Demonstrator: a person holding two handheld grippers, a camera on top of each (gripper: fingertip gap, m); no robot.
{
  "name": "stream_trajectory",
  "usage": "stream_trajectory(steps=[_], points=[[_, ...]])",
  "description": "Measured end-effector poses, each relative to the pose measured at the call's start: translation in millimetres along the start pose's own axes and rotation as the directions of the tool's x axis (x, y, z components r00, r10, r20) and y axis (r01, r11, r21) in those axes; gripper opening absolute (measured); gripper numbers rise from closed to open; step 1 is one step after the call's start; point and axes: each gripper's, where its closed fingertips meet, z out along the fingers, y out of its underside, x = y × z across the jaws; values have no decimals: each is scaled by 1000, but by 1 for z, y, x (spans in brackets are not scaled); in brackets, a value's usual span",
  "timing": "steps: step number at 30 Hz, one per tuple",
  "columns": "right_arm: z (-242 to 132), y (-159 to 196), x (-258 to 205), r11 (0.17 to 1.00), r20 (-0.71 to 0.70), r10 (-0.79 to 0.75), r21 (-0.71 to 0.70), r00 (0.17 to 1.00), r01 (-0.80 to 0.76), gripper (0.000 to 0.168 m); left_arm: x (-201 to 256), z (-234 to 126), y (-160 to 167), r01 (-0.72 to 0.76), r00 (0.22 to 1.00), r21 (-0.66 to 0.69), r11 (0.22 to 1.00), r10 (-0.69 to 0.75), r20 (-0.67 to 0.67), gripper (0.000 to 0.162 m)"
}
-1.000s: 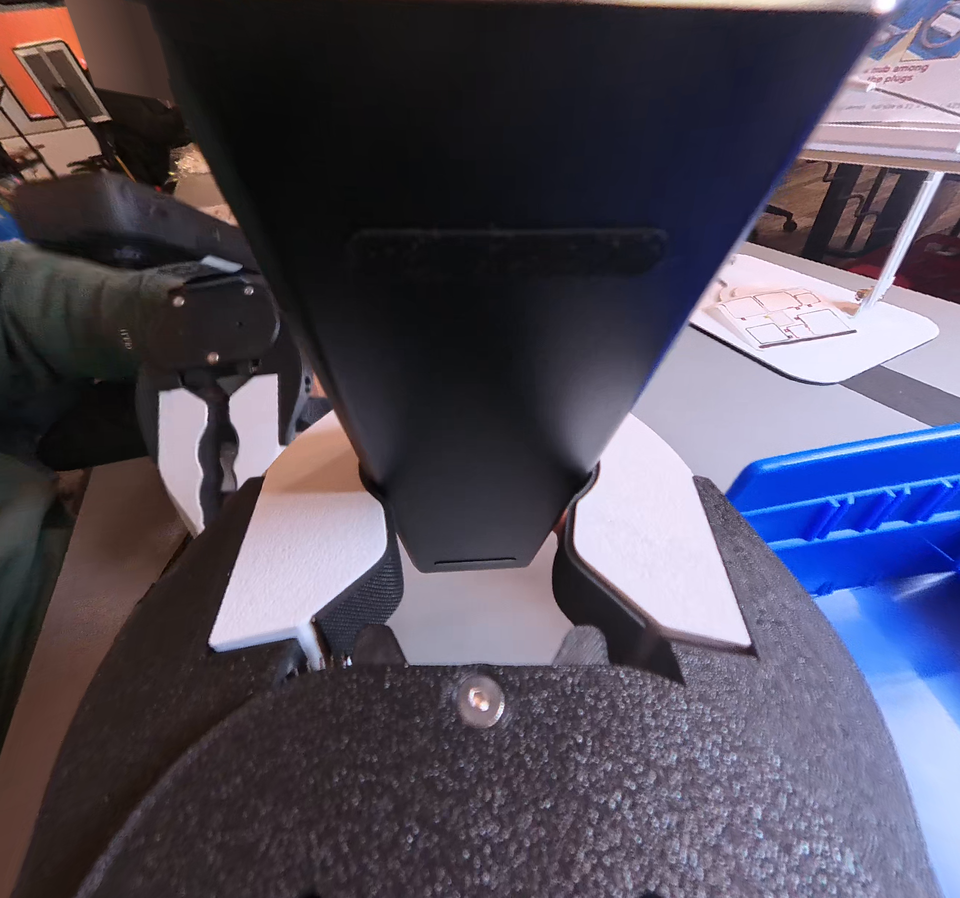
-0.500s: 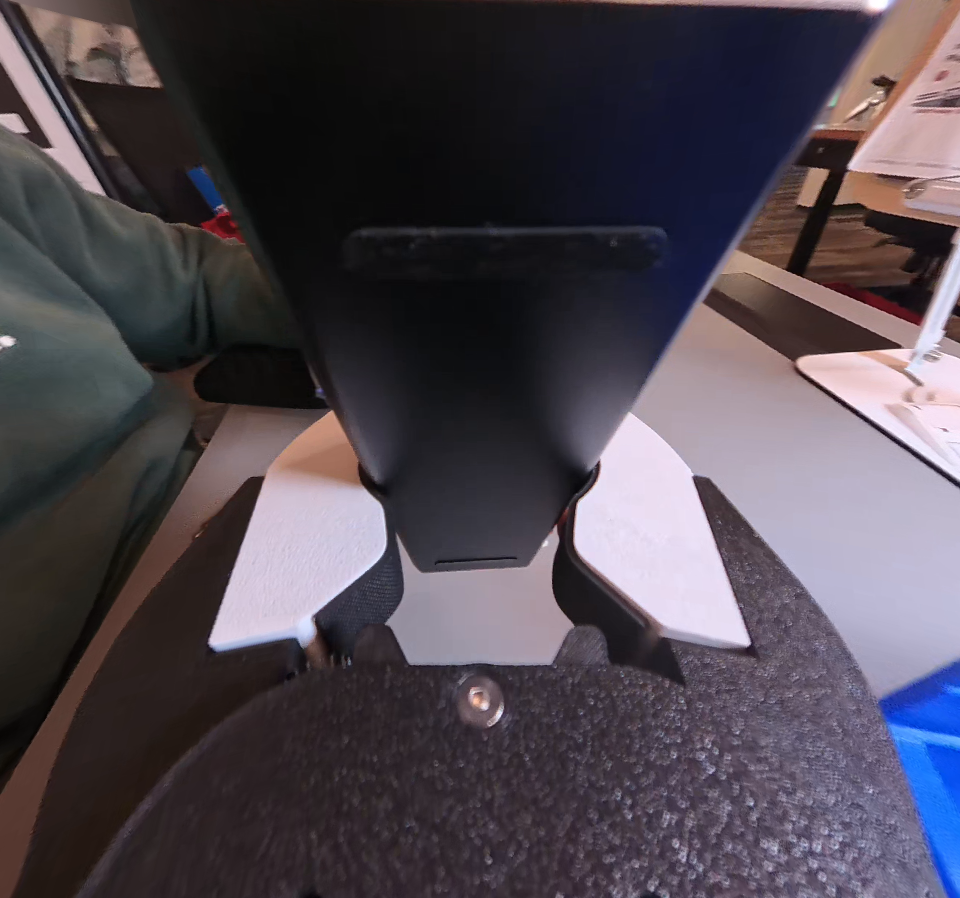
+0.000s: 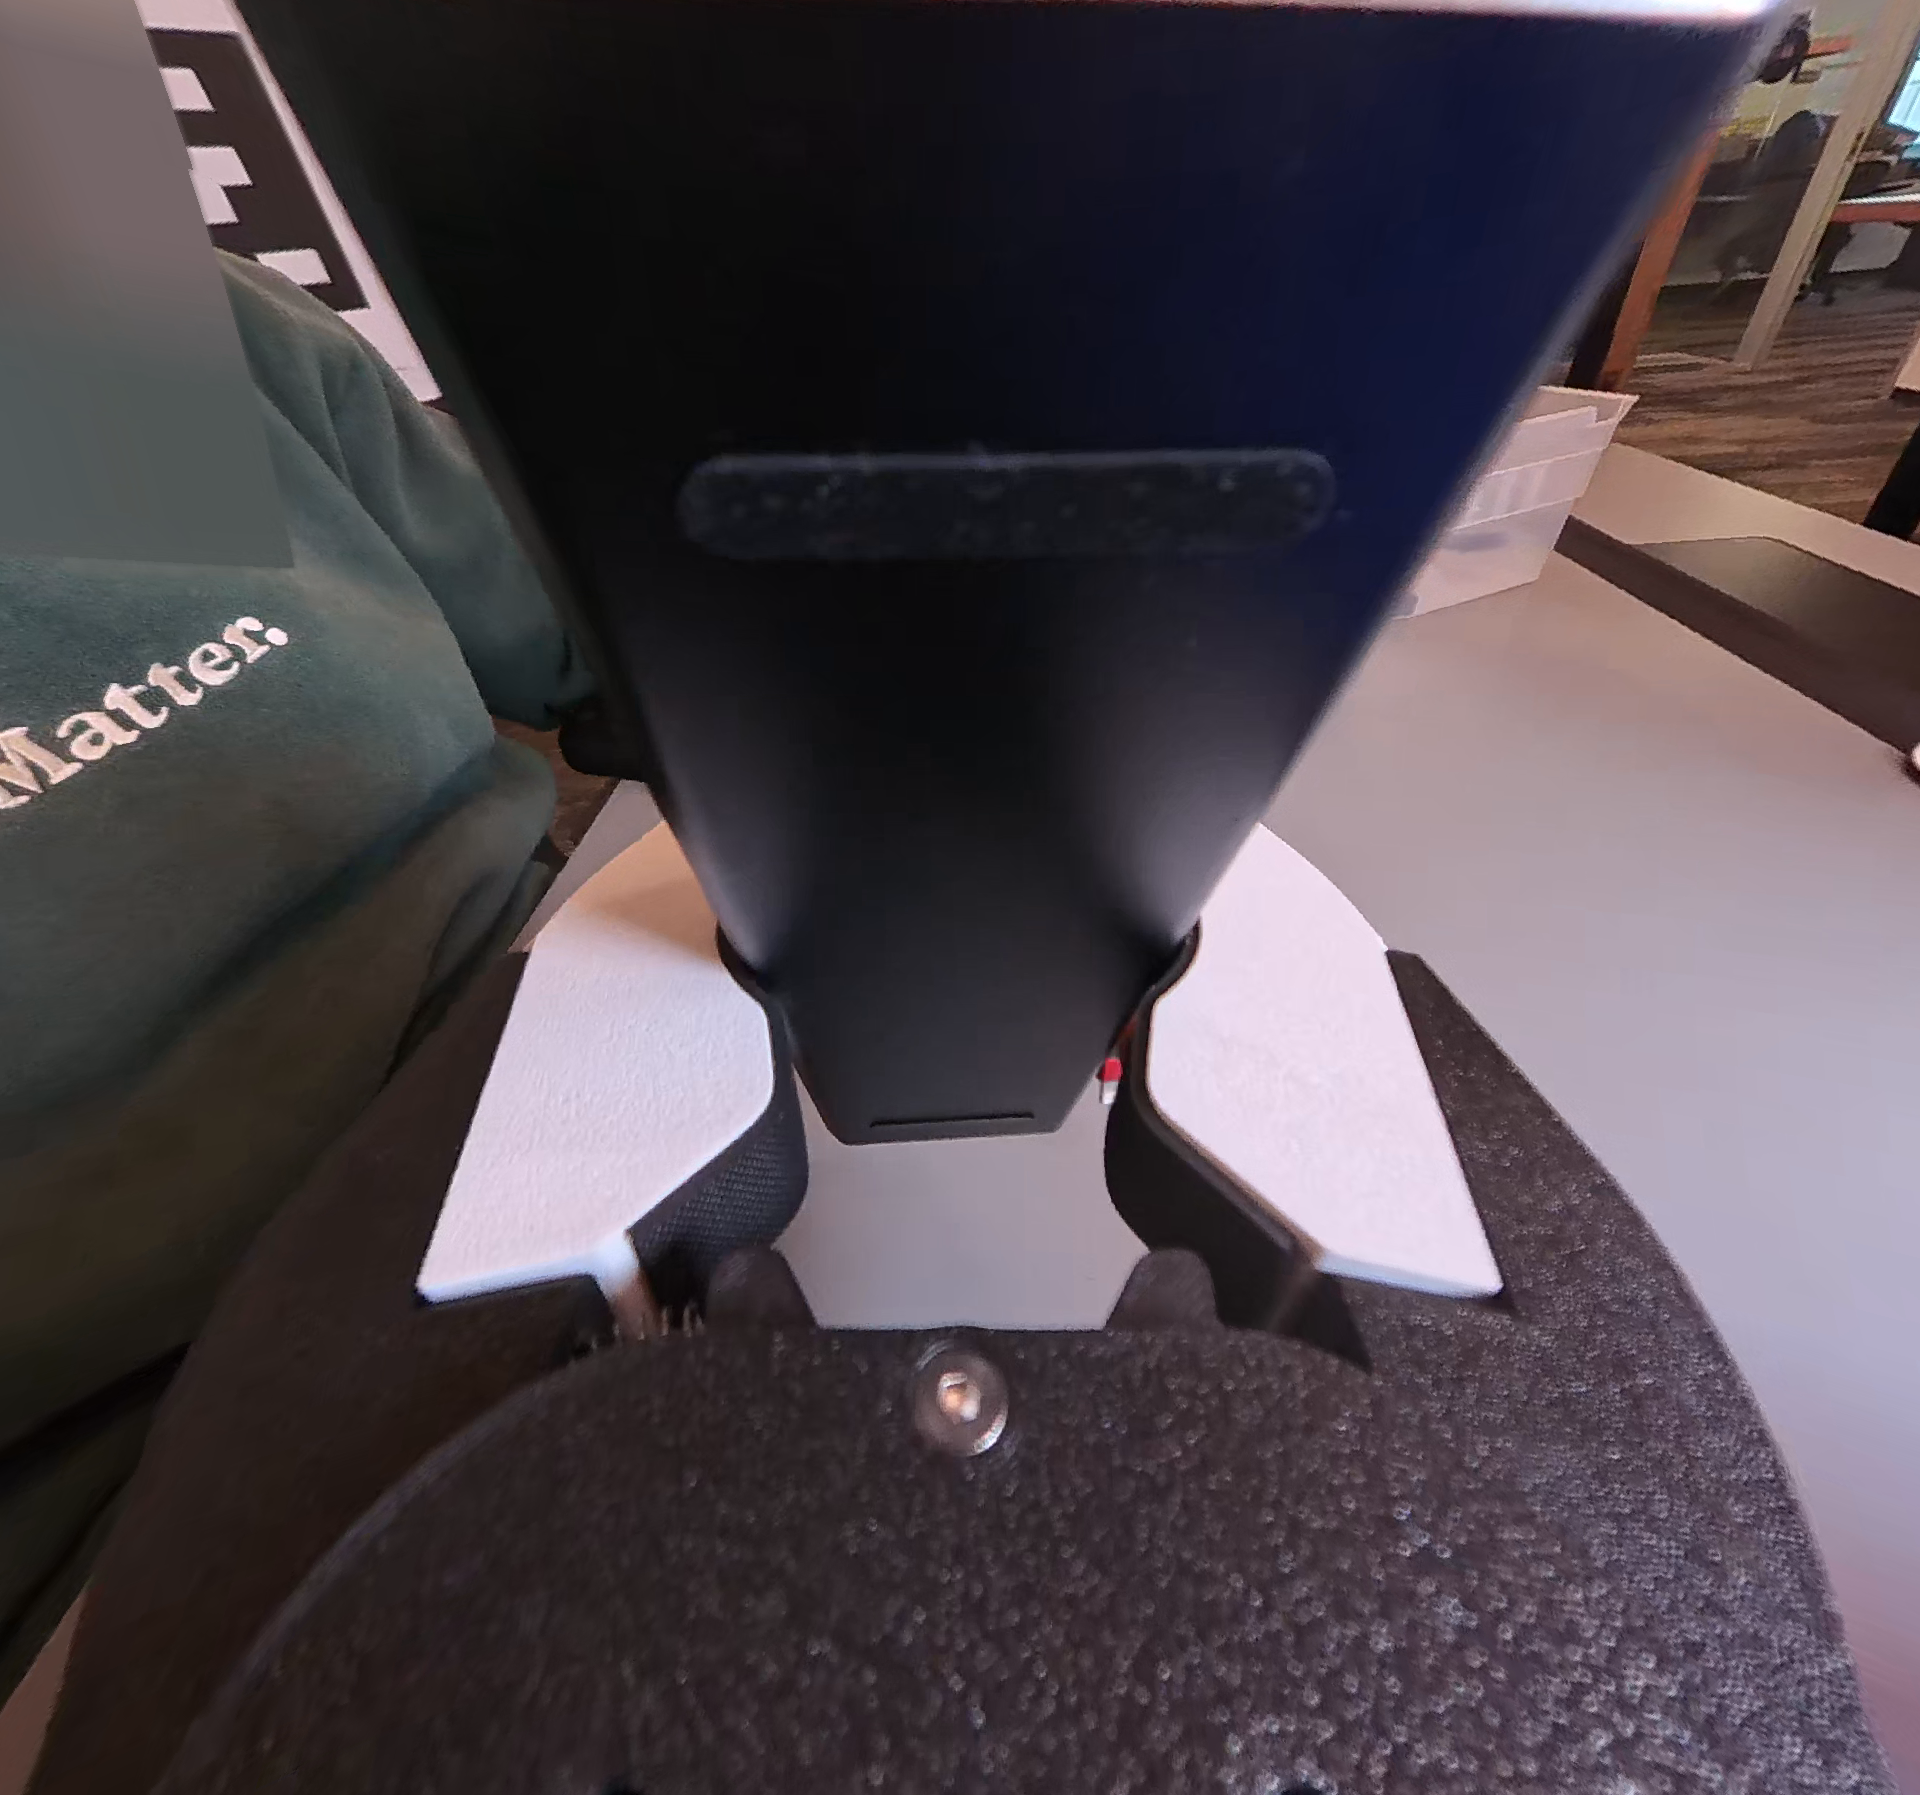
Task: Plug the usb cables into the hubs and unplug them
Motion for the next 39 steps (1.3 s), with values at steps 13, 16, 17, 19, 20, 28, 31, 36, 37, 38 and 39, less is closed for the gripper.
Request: stream_trajectory(steps=[13,16,17,19,20,28,31,36,37,38,39], points=[[6,11,1,997,-19,-14,-77,1000,12,71,34,11,-30,68,992,-40,997,-72,-100,15],[10,19,2,991,-38,-34,-133,999,29,71,41,24,-31,79,989,-108,991,-91,-115,15],[12,21,2,988,-42,-44,-149,998,37,71,43,30,-26,73,988,-144,987,-91,-124,15],[13,25,1,983,-48,-61,-175,997,52,71,50,39,-8,48,983,-227,973,-86,-161,15],[13,26,1,980,-52,-68,-188,996,58,71,53,43,2,34,982,-261,965,-81,-172,15],[4,30,14,975,-115,-74,-217,991,47,71,60,56,60,-71,983,-408,910,-6,-184,16],[0,29,18,976,-131,-69,-214,989,40,71,61,52,63,-71,983,-406,911,-6,-186,19],[-1,31,21,976,-142,-63,-216,988,31,71,60,45,68,-27,982,-416,909,-54,-182,17],[-1,31,21,976,-142,-62,-217,988,30,71,60,46,68,-7,981,-410,912,-73,-178,16],[-1,31,21,975,-142,-60,-219,988,28,71,59,46,68,8,982,-410,912,-86,-171,16],[-1,32,21,975,-143,-59,-221,988,27,71,58,47,68,13,983,-412,911,-86,-160,15]])
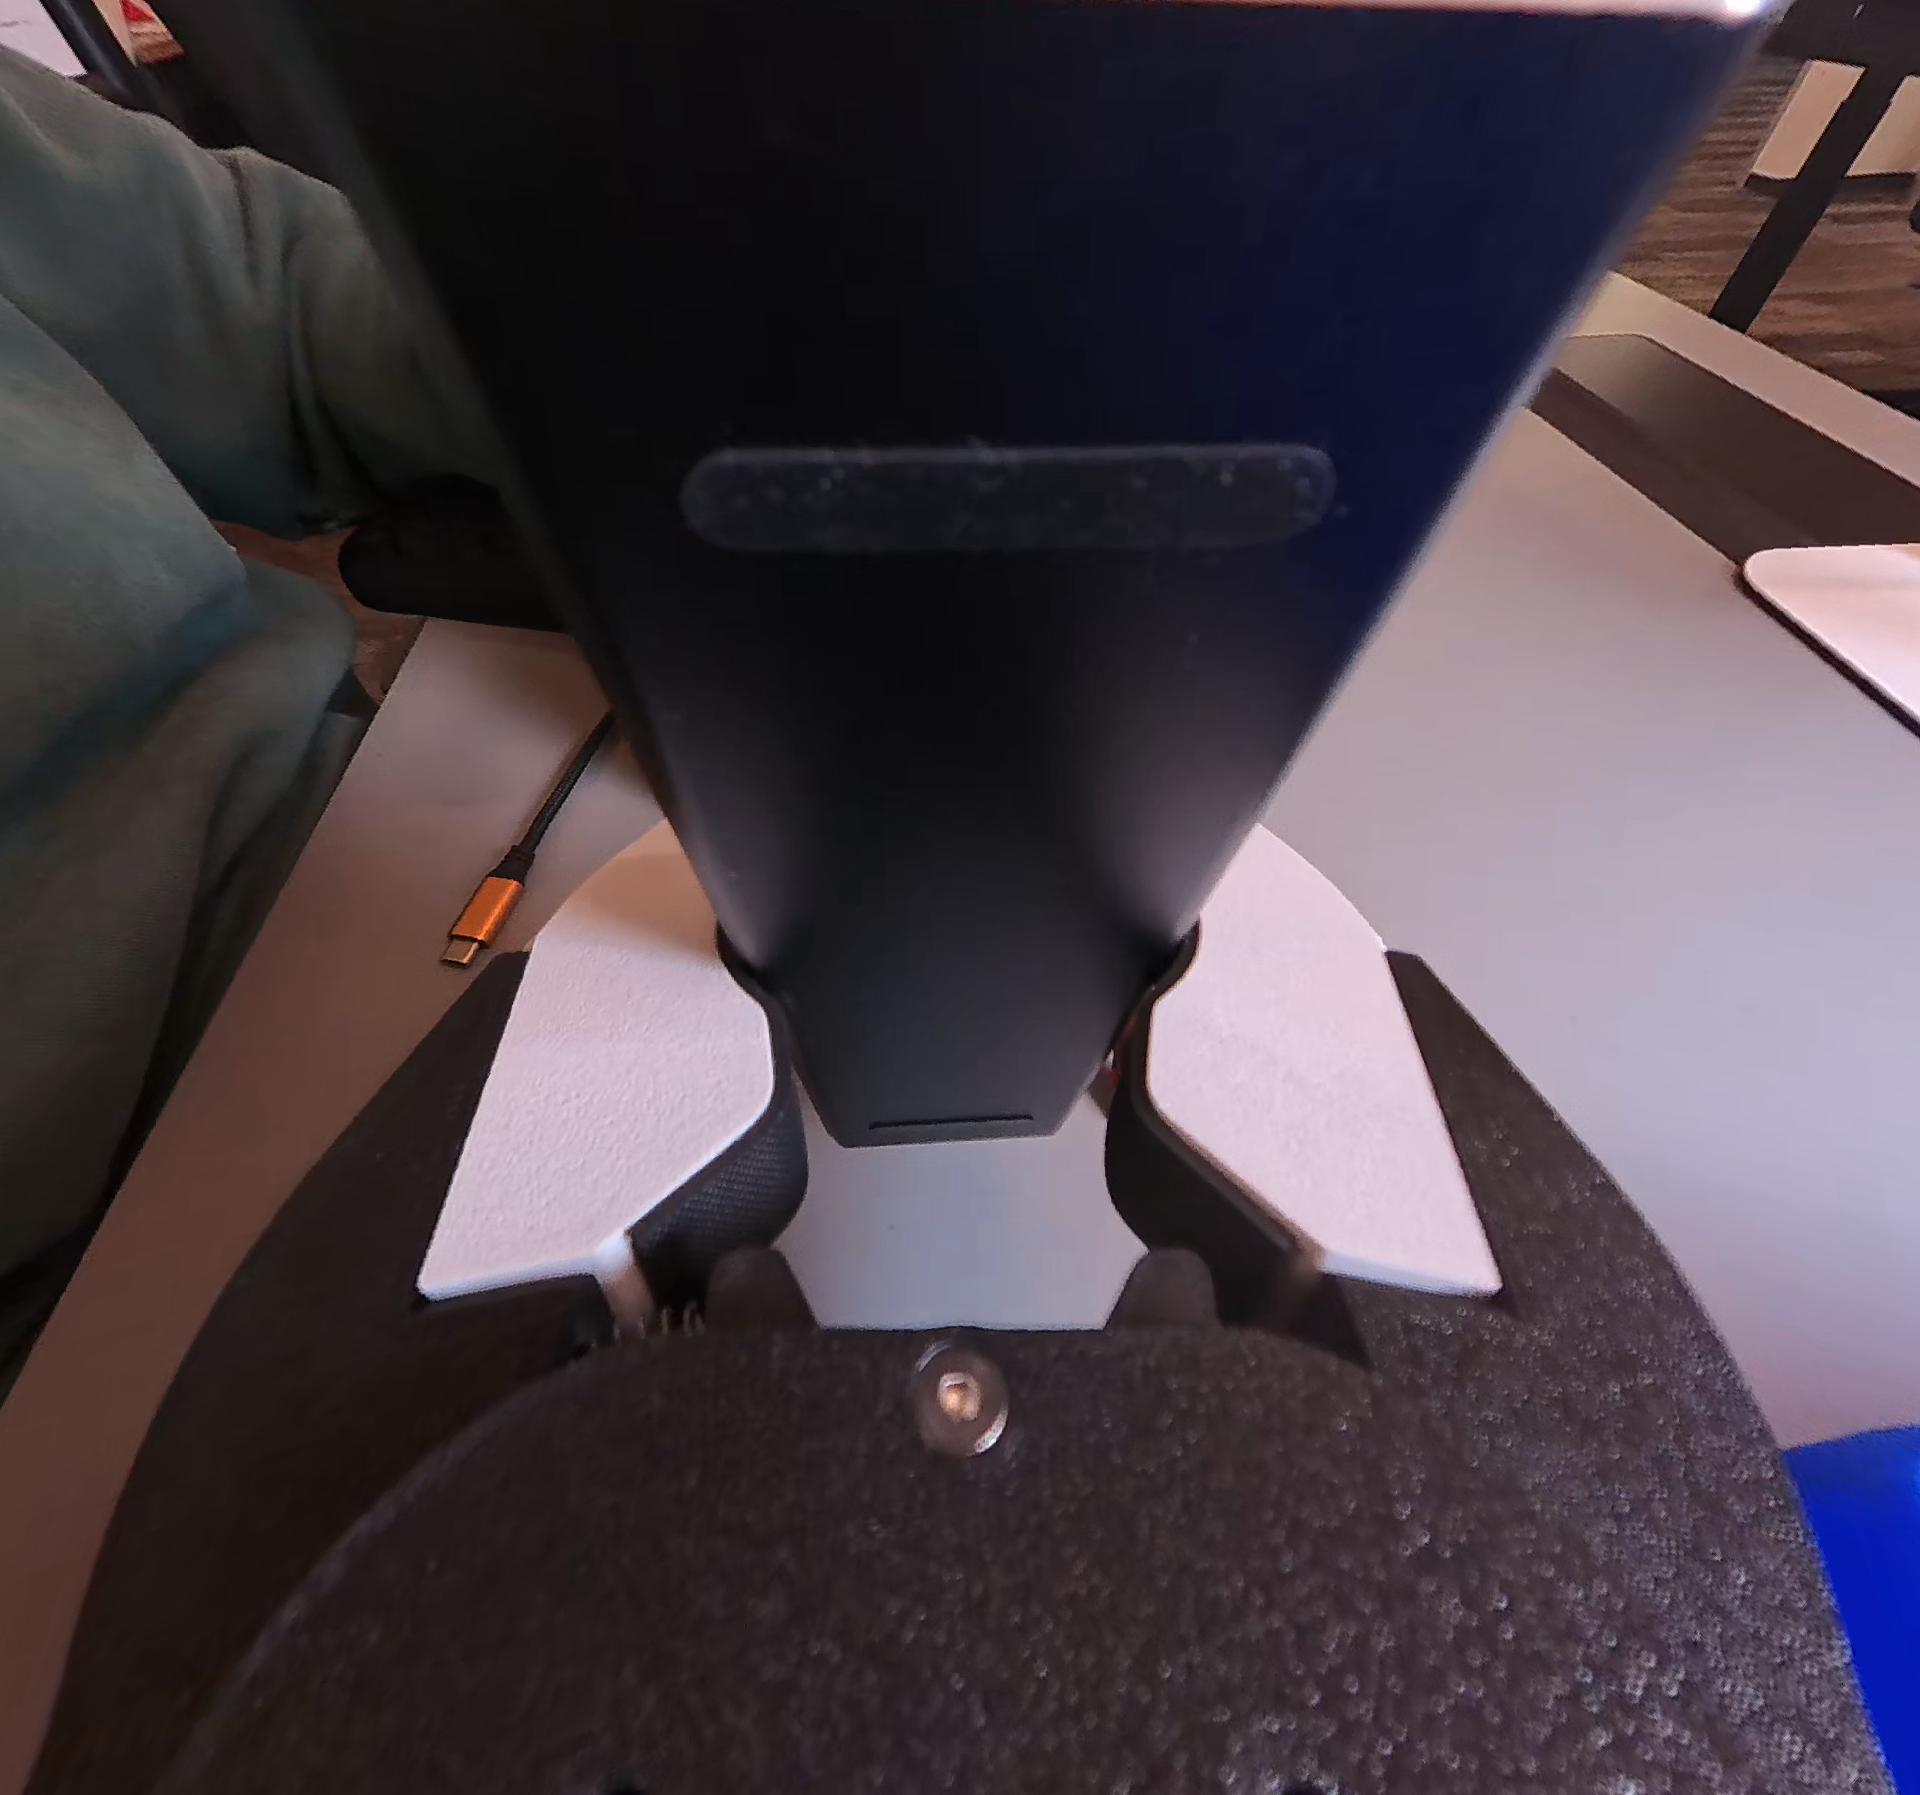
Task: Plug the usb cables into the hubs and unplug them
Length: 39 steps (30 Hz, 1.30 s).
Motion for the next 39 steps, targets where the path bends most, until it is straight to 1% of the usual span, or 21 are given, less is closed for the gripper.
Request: stream_trajectory(steps=[1,3,5,6,8,9,11,14,16,20,24,26,29,33,39], points=[[0,1,0,1000,-1,0,-3,1000,0,71,-2,1,0,-8,1000,-1,1000,8,24,8],[0,1,1,1000,-5,-2,-6,1000,2,71,-4,1,0,-47,997,-25,999,48,67,7],[-1,1,0,1000,1,-1,-3,1000,1,71,-8,-2,1,-114,984,-87,990,125,128,7],[-2,0,0,1000,6,-3,0,1000,3,71,-9,-8,-7,-116,983,-56,992,123,136,7],[-3,0,-3,1000,20,-12,7,1000,12,71,-4,-33,-38,-14,999,94,995,9,54,7],[-3,-1,-4,1000,31,-15,14,999,15,71,-4,-48,-52,-1,999,145,989,-5,40,7],[-2,-3,-8,1000,54,-17,27,998,16,71,-2,-73,-72,-2,1000,199,980,-1,16,7],[1,-2,-13,1000,73,-23,17,997,22,71,-1,-95,-93,-40,999,196,980,38,13,7],[3,-1,-16,1000,83,-27,4,996,27,71,0,-102,-102,-72,997,150,986,71,9,7],[10,1,-21,998,85,-47,-27,995,50,71,-11,-93,-107,-118,993,-14,993,119,25,7],[14,3,-23,995,69,-71,-68,995,76,71,-22,-75,-109,-101,995,-85,991,101,3,7],[15,6,-22,991,49,-92,-94,995,96,71,-25,-71,-110,-103,995,-98,990,103,-8,7],[12,8,-18,989,32,-93,-109,995,96,71,-24,-71,-115,-108,994,-75,991,106,-23,7],[13,14,-17,984,27,-102,-146,994,105,71,-25,-72,-115,-124,992,-62,990,123,-11,7],[15,8,-18,986,15,-106,-128,994,107,71,-27,-75,-121,-71,997,39,997,71,-12,6]])
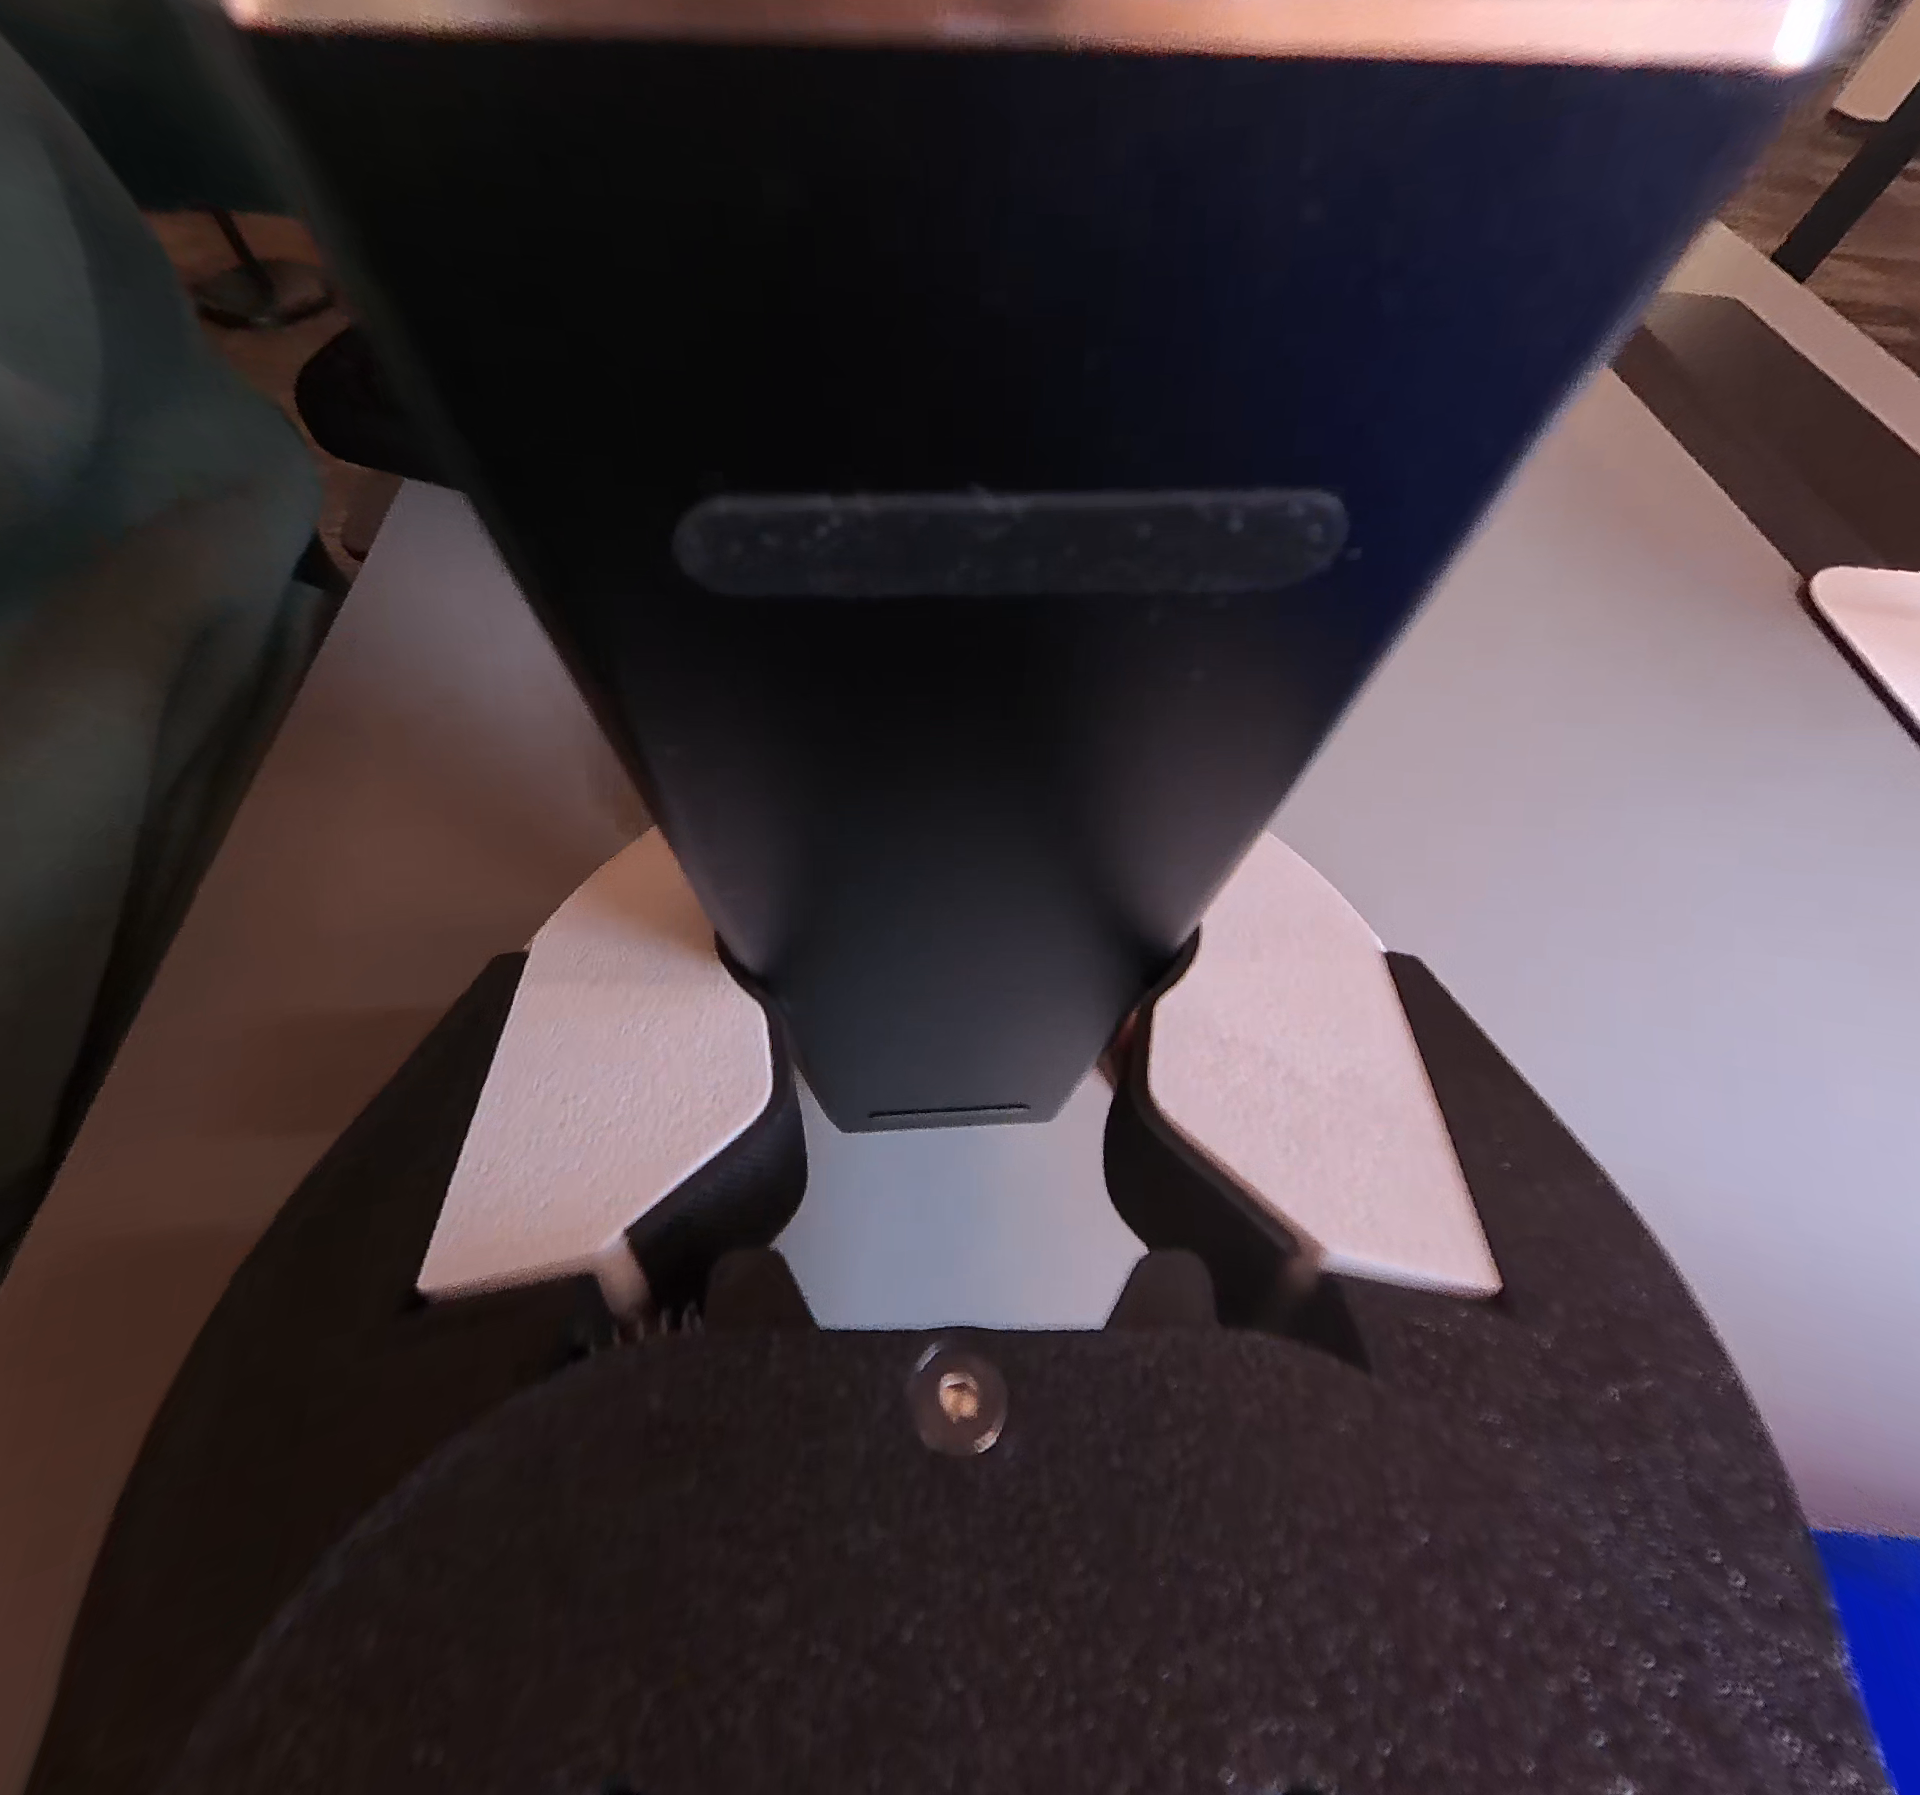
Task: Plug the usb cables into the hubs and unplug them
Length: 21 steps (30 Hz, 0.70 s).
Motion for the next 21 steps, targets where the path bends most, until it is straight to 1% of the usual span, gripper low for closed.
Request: stream_trajectory(steps=[5,7,9,11,14,16,18,21], points=[[-2,-2,1,1000,-15,4,5,1000,-4,71,0,5,0,43,999,77,996,-40,-32,7],[-2,1,2,999,-34,-20,-27,999,19,71,1,5,-1,47,998,107,993,-43,-43,7],[0,6,3,996,-55,-52,-74,997,47,71,3,6,1,29,999,94,995,-25,-41,6],[-1,3,2,997,-59,-46,-59,997,43,71,5,6,0,27,999,101,995,-23,-40,6],[0,1,3,995,-84,-72,-77,994,65,72,5,4,-4,6,1000,110,994,-4,-16,6],[3,4,2,994,-77,-73,-92,994,66,72,5,5,-3,-4,1000,87,996,5,-12,6],[5,5,2,994,-88,-74,-88,993,66,72,5,6,-2,-19,1000,67,998,20,-5,6],[3,-2,1,996,-86,-76,-63,993,71,72,7,2,-8,-26,1000,93,995,26,1,6]])
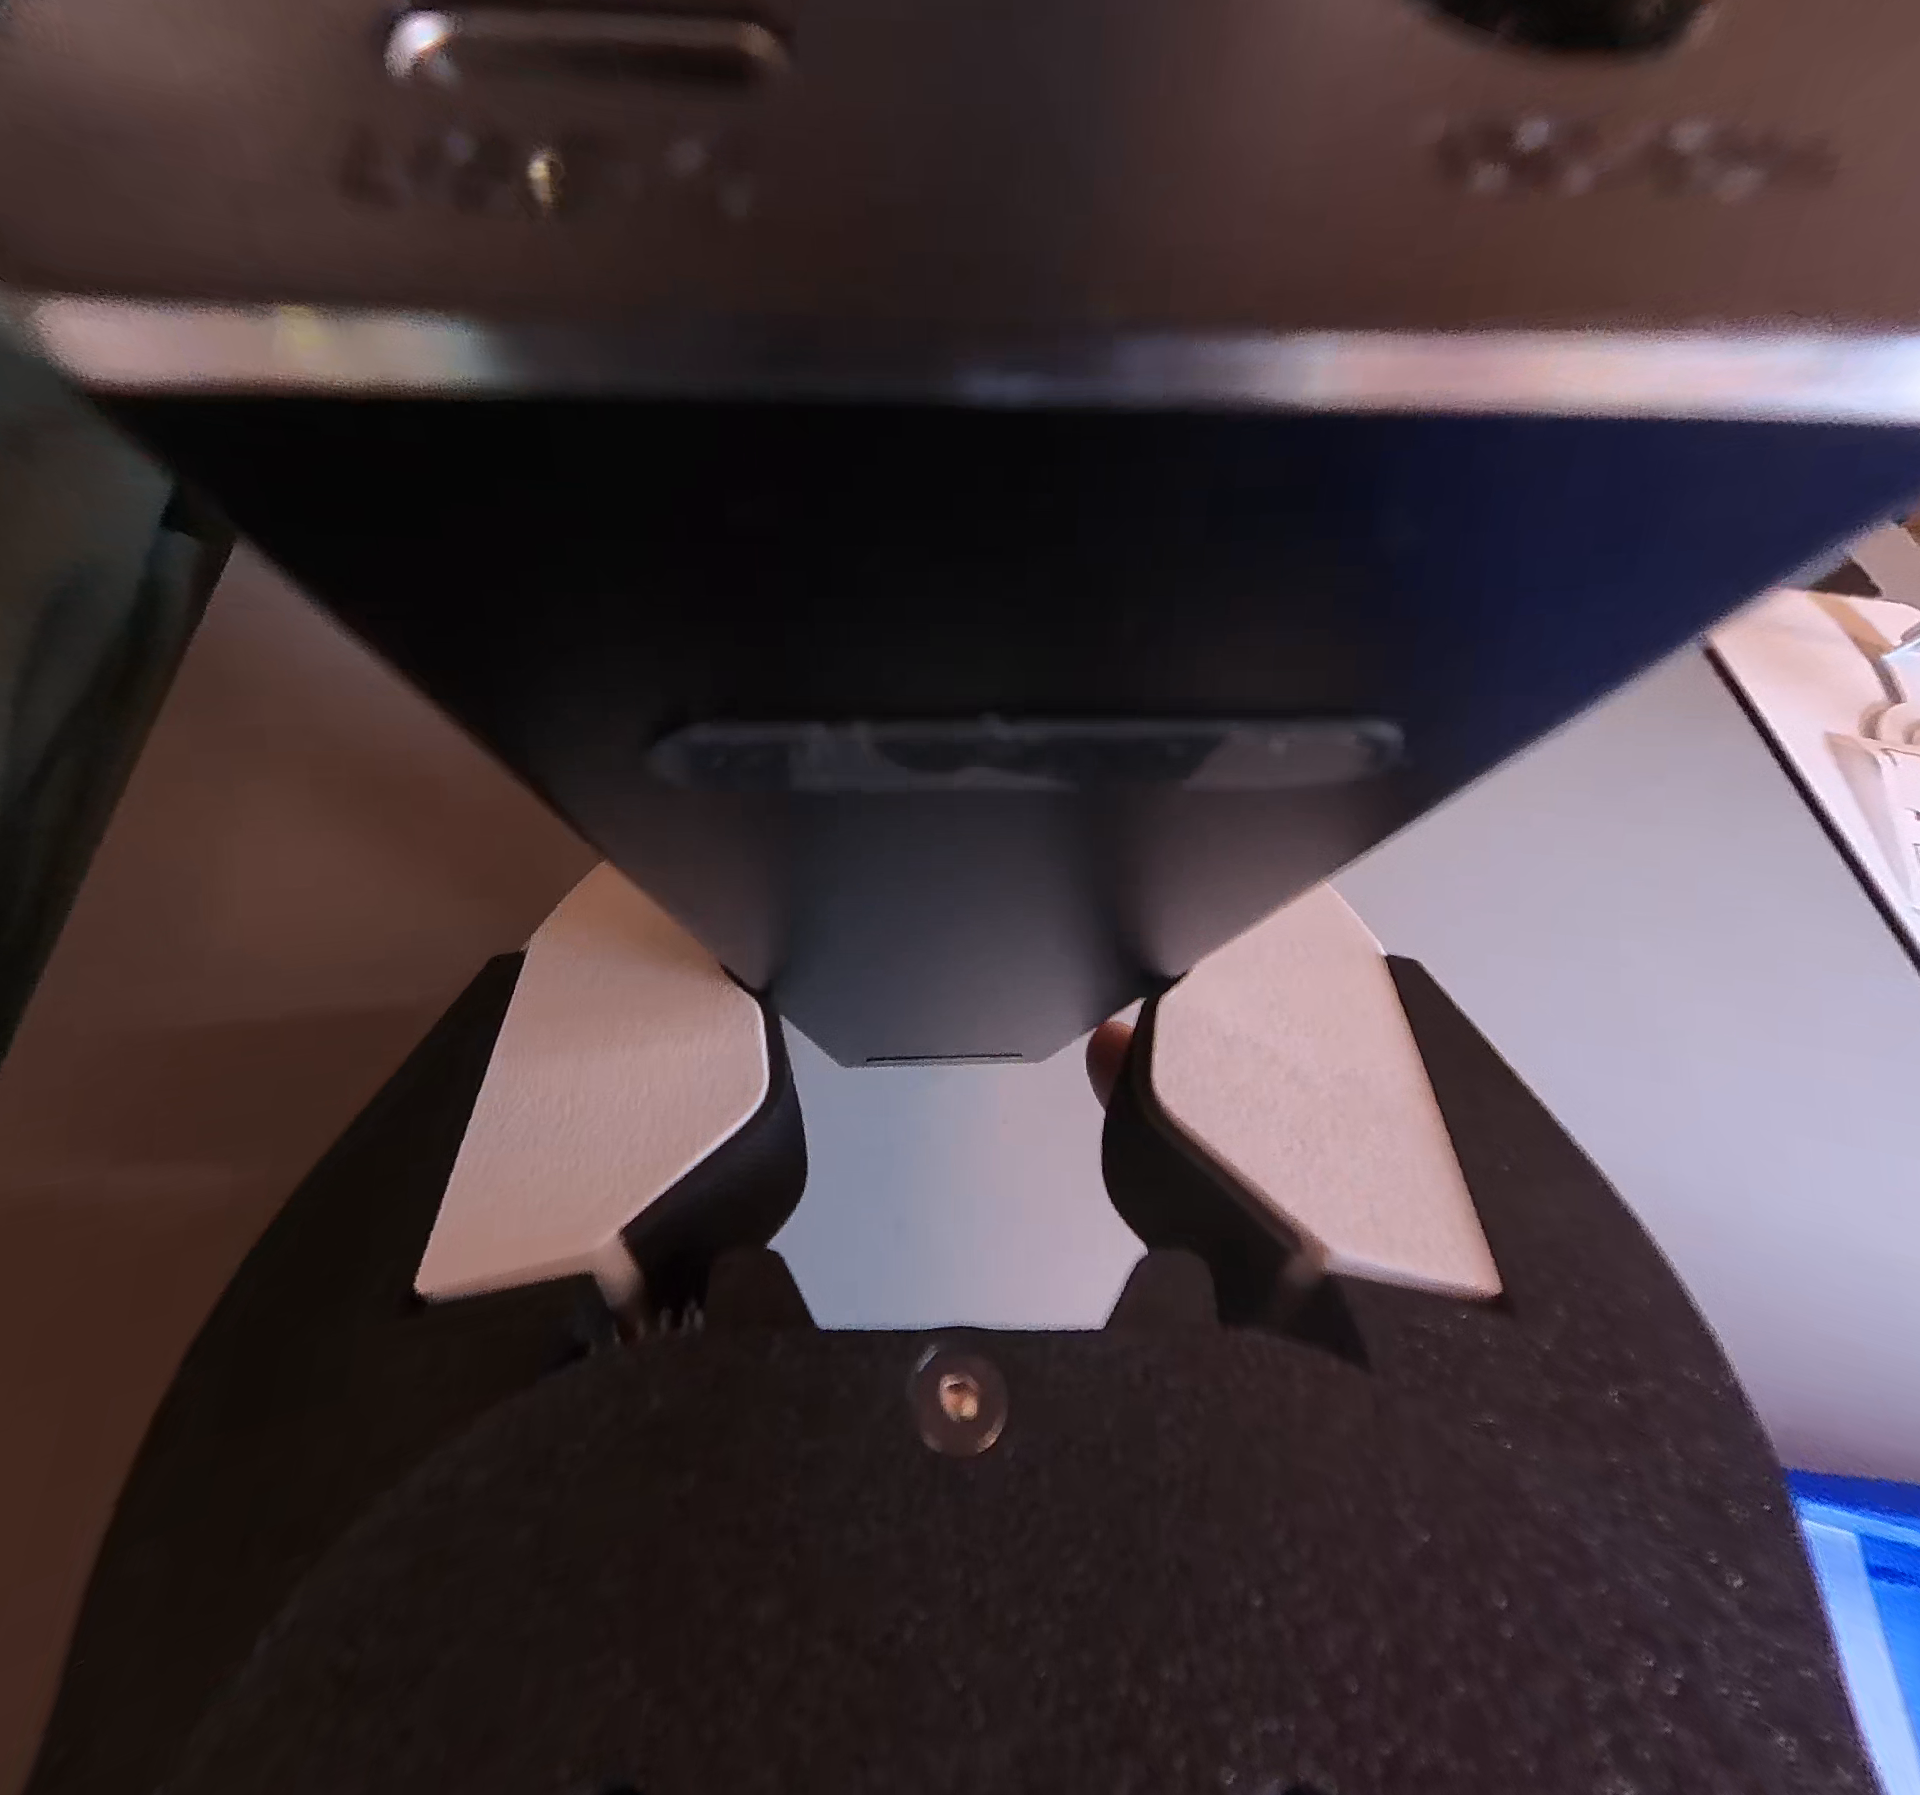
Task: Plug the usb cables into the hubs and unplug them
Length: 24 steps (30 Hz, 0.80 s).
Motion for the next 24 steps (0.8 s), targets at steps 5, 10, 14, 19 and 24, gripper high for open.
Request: stream_trajectory(steps=[5,10,14,19,24], points=[[-6,-14,1,997,15,35,67,999,-36,71,-1,-10,-9,-12,999,109,994,9,35,7],[-24,-22,17,983,-19,104,156,994,-100,71,-29,-79,-15,-2,975,335,942,-73,210,21],[-38,-35,30,948,-24,169,276,985,-156,71,-33,-112,5,52,951,483,874,-191,244,25],[-50,-61,16,868,122,187,443,975,-222,72,-20,-80,22,86,964,581,809,-214,155,59],[-32,-58,-10,889,223,132,404,966,-214,72,-14,-46,9,-32,977,497,867,-78,200,65]])
